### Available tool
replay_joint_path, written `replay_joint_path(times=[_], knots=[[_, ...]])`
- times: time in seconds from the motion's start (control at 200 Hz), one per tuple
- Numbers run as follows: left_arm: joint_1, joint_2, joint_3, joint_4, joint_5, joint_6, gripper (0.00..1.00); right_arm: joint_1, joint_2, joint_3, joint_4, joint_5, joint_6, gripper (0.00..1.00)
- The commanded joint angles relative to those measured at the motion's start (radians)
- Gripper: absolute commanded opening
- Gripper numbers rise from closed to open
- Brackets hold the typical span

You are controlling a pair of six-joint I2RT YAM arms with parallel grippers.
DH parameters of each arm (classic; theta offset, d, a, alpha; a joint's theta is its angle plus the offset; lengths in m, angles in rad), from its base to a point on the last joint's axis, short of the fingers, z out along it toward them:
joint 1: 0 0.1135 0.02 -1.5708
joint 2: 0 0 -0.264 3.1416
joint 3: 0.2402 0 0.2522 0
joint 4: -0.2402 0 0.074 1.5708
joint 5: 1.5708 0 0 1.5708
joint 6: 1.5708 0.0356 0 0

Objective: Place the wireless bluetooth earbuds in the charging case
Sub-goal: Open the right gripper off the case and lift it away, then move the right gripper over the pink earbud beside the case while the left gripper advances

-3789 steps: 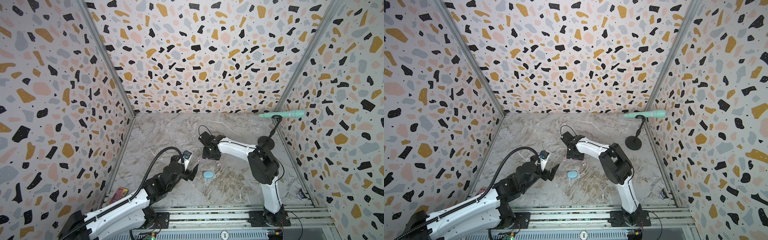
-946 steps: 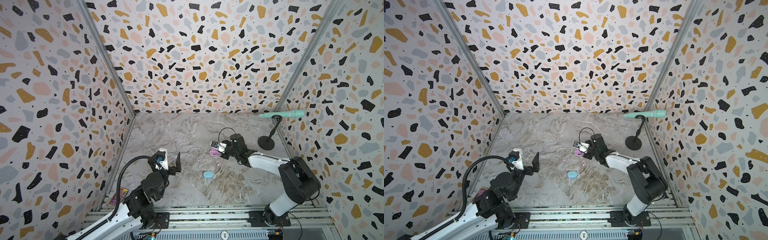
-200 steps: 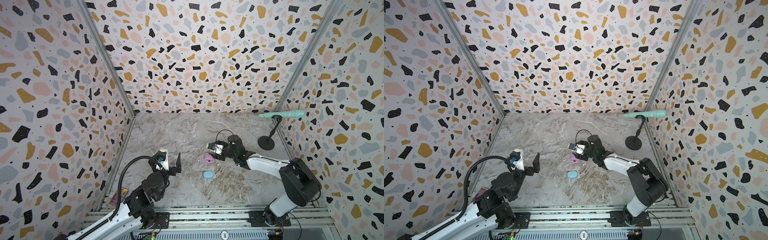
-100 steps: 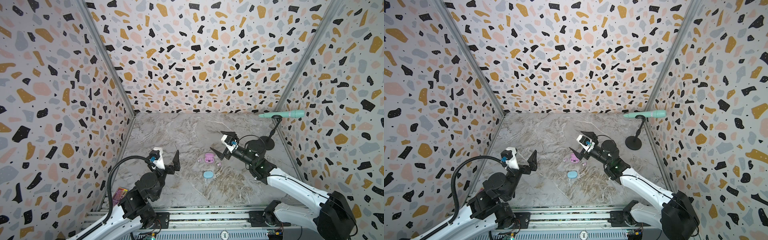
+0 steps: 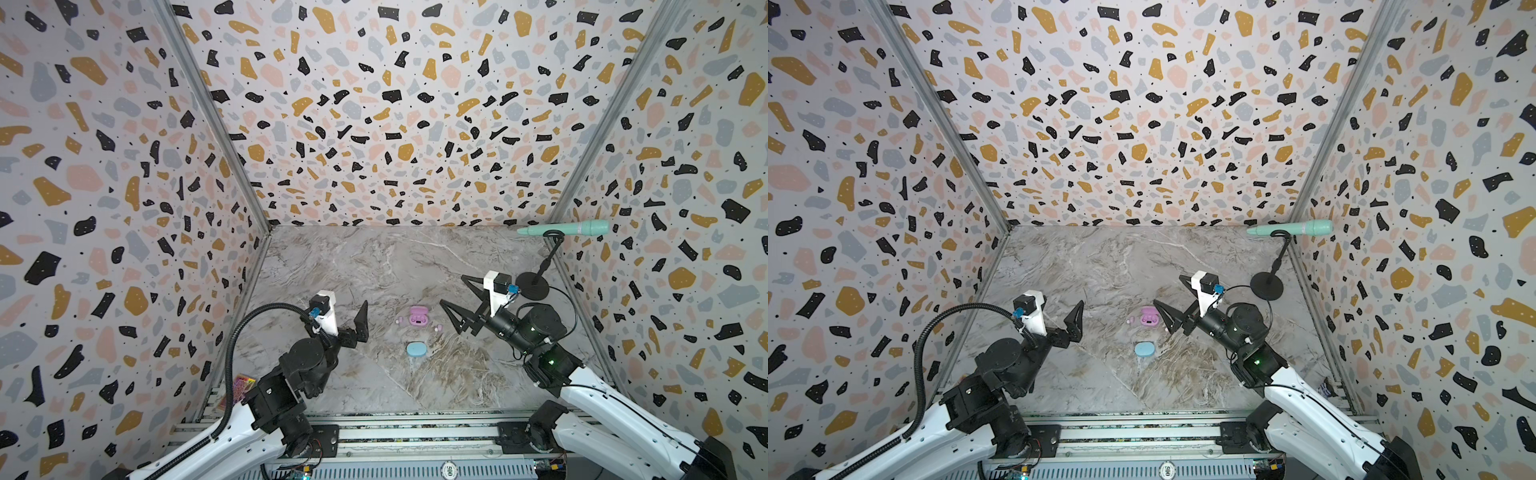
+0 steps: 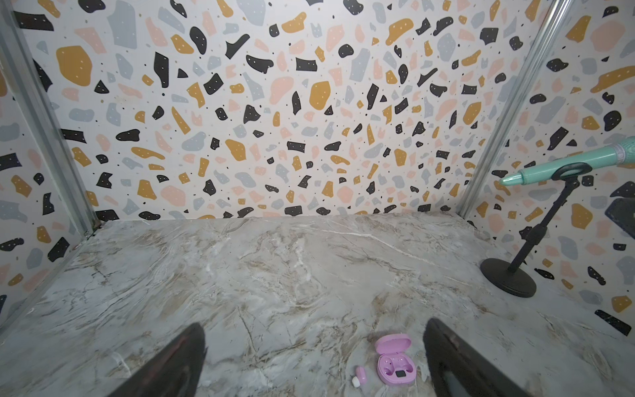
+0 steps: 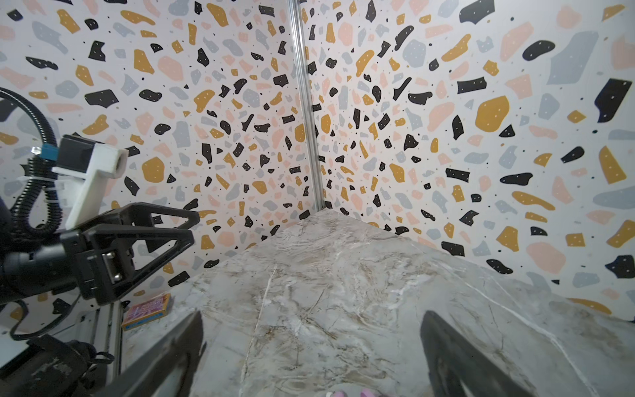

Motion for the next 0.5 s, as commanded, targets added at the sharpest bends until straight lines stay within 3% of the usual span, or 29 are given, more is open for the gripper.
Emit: replay_joint_path(times=[0.0,0.315,0.496], knots=[[-0.002,0.067,0.094,-0.010,0.010,0.006,1.00,-0.002,-0.006,0.019,-0.088,0.039,0.112,0.99],[-0.002,0.203,0.123,0.046,-0.023,0.130,1.00,0.000,0.094,0.141,-0.379,0.070,0.185,0.99],[-0.001,0.262,0.080,0.106,0.022,0.162,1.00,-0.001,0.151,0.159,-0.514,0.173,0.219,0.99]])
